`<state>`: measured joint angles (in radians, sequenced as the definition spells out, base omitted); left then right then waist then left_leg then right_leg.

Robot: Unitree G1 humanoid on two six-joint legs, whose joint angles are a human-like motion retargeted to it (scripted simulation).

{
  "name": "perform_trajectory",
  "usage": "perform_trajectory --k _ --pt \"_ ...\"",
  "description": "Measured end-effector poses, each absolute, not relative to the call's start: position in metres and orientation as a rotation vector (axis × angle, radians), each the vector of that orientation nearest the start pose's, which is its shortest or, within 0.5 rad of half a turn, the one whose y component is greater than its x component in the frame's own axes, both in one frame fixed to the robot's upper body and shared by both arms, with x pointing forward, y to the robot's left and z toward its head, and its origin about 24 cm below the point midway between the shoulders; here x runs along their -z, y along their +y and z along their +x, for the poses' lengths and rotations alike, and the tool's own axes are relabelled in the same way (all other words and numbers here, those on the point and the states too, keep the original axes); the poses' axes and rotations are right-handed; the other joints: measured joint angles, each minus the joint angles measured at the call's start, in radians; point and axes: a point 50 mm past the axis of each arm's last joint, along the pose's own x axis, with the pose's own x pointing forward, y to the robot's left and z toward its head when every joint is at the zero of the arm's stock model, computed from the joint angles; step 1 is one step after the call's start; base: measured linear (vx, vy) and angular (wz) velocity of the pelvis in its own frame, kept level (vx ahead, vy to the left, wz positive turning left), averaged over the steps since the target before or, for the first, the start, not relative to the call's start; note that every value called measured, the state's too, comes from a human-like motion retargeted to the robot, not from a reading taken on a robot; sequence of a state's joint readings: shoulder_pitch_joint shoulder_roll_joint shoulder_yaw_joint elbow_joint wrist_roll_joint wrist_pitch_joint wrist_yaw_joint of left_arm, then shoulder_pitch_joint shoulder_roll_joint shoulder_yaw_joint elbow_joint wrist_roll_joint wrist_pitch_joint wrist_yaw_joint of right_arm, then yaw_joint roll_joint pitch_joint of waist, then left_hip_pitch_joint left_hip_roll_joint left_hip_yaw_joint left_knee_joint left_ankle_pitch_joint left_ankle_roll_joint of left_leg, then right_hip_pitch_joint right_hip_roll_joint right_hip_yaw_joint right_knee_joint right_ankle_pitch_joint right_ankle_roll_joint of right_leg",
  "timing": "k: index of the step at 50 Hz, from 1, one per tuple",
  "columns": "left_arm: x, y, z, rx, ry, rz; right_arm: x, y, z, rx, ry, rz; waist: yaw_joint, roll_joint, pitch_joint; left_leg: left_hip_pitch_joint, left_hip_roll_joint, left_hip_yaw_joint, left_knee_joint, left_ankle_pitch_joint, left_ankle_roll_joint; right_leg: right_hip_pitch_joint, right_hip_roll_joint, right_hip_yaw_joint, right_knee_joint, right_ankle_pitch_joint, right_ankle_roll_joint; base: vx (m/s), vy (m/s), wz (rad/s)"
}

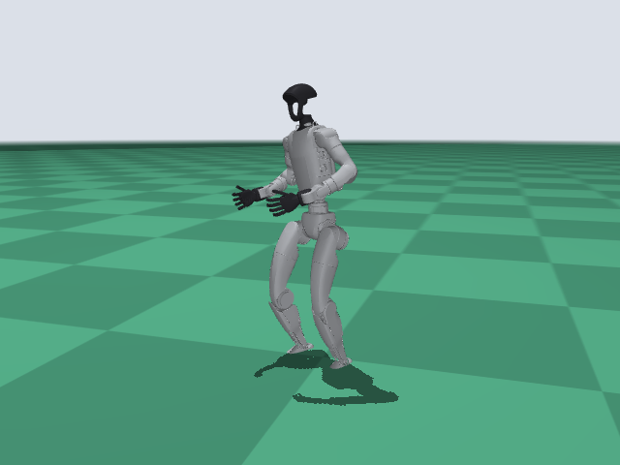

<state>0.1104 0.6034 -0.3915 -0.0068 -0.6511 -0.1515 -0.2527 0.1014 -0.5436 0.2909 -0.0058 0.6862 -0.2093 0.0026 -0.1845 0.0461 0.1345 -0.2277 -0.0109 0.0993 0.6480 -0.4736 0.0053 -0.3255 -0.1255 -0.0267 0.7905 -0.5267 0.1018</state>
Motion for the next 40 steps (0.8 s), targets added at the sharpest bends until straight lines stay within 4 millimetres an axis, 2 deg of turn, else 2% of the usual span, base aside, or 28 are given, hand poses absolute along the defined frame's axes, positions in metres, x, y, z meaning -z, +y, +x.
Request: perform_trajectory --k 2,3,5,7,8,10,12,15,19,26,28,33,35,40 --pt "-0.004 0.158 0.22 0.695 0.239 0.163 -0.017 -0.161 0.238 -0.393 0.147 0.094 0.004 -0.002 -0.012 0.013 0.0 -0.015 -0.038 -0.002 0.0 0.012 0.01 -0.003 -0.033 -0.001 -0.004 0.0 0.0 0.0" --pt "0.004 0.153 0.219 0.78 0.28 0.278 -0.008 -0.147 0.236 -0.488 0.205 0.042 0.004 -0.005 -0.014 0.009 -0.002 -0.018 -0.017 -0.011 0.002 0.011 0.008 0.0 -0.015 -0.009 -0.004 0.0 0.0 0.0" --pt "0.023 0.141 0.228 0.947 0.336 0.571 0.012 -0.12 0.243 -0.654 0.298 -0.085 0.011 -0.007 -0.021 0.013 -0.007 -0.03 -0.041 -0.006 0.003 0.011 0.009 -0.002 -0.027 -0.006 -0.006 0.0 0.0 0.0" --pt "0.041 0.137 0.227 1.091 0.387 0.817 0.034 -0.106 0.236 -0.787 0.404 -0.225 0.011 -0.012 -0.023 0.004 -0.012 -0.037 -0.008 -0.013 0.006 0.006 0.002 -0.001 0.002 -0.012 -0.006 0.0 0.0 0.0" --pt "0.05 0.134 0.232 1.154 0.393 0.969 0.044 -0.1 0.239 -0.836 0.443 -0.302 0.018 -0.012 -0.024 0.004 -0.014 -0.044 -0.024 -0.007 0.006 0.005 0.003 -0.006 -0.011 -0.007 -0.005 0.0 0.0 0.0" --pt "0.065 0.136 0.231 1.255 0.433 1.18 0.064 -0.097 0.231 -0.915 0.536 -0.434 0.021 -0.018 -0.02 -0.009 -0.018 -0.048 0.011 -0.013 0.008 0.0 -0.003 -0.007 0.014 -0.011 -0.002 0.0 0.0 0.0" --pt "0.081 0.139 0.232 1.314 0.464 1.373 0.079 -0.097 0.231 -0.95 0.599 -0.553 0.032 -0.018 -0.02 -0.012 -0.017 -0.059 -0.005 -0.006 0.008 0.004 0.0 -0.017 -0.014 -0.001 0.0 0.0 0.0 0.0" --pt "0.1 0.15 0.226 1.352 0.547 1.533 0.096 -0.104 0.227 -0.966 0.683 -0.68 0.044 -0.02 -0.02 -0.02 -0.015 -0.072 -0.007 -0.002 0.008 0.012 0.004 -0.028 -0.046 0.005 0.001 0.0 0.0 0.0" --pt "0.119 0.163 0.209 1.327 0.678 1.538 0.109 -0.12 0.218 -0.933 0.762 -0.744 0.061 -0.027 -0.018 -0.029 -0.013 -0.083 0.006 0.002 0.007 0.023 0.008 -0.034 -0.069 0.007 0.0 0.0 0.0 0.0" --pt "0.136 0.175 0.182 1.162 0.831 1.331 0.123 -0.148 0.201 -0.81 0.837 -0.733 0.091 -0.04 -0.022 -0.031 -0.013 -0.096 0.038 0.003 0.004 0.047 0.01 -0.04 -0.082 -0.004 -0.003 0.03 -0.01 0.01" --pt "0.136 0.178 0.181 1.098 0.849 1.271 0.123 -0.156 0.199 -0.775 0.838 -0.738 0.097 -0.036 -0.037 -0.005 -0.013 -0.105 -0.017 0.015 0.003 0.08 0.017 -0.047 -0.15 0.009 -0.004 0.1 -0.03 0.05" --pt "0.14 0.182 0.175 0.982 0.887 1.15 0.127 -0.168 0.191 -0.712 0.854 -0.724 0.108 -0.04 -0.028 -0.001 -0.012 -0.108 0.036 -0.003 0.005 0.095 0.016 -0.046 -0.115 -0.014 -0.005 0.03 -0.01 0.01" --pt "0.138 0.183 0.177 0.939 0.889 1.109 0.125 -0.175 0.191 -0.684 0.85 -0.731 0.113 -0.034 -0.035 0.042 -0.01 -0.112 -0.045 0.021 0.005 0.142 0.024 -0.052 -0.206 0.012 -0.006 0.1 -0.02 0.0" --pt "0.142 0.183 0.169 0.878 0.914 1.033 0.129 -0.181 0.183 -0.641 0.864 -0.719 0.115 -0.033 -0.01 0.039 -0.007 -0.105 0.046 -0.01 0.009 0.142 0.021 -0.045 -0.123 -0.022 -0.007 0.02 0.0 0.0"
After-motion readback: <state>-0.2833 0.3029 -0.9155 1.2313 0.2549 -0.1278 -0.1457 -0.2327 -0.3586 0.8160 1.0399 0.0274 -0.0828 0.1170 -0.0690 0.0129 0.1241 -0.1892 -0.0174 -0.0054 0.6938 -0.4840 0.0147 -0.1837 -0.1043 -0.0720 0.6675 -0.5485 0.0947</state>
